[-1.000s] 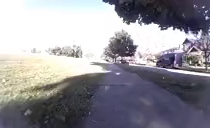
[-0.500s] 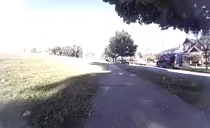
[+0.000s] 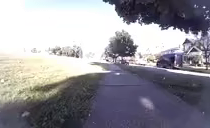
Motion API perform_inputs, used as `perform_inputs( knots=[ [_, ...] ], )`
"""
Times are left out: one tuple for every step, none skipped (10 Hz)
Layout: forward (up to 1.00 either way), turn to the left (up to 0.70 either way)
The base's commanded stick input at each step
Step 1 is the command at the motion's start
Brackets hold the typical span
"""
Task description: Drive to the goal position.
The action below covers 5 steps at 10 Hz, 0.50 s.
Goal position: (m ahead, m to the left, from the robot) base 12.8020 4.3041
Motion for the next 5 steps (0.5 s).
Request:
perform_inputs(
  knots=[
    [0.07, 0.0],
    [0.08, 0.0],
    [0.08, 0.0],
    [0.08, 0.0],
    [0.08, 0.0]
  ],
)
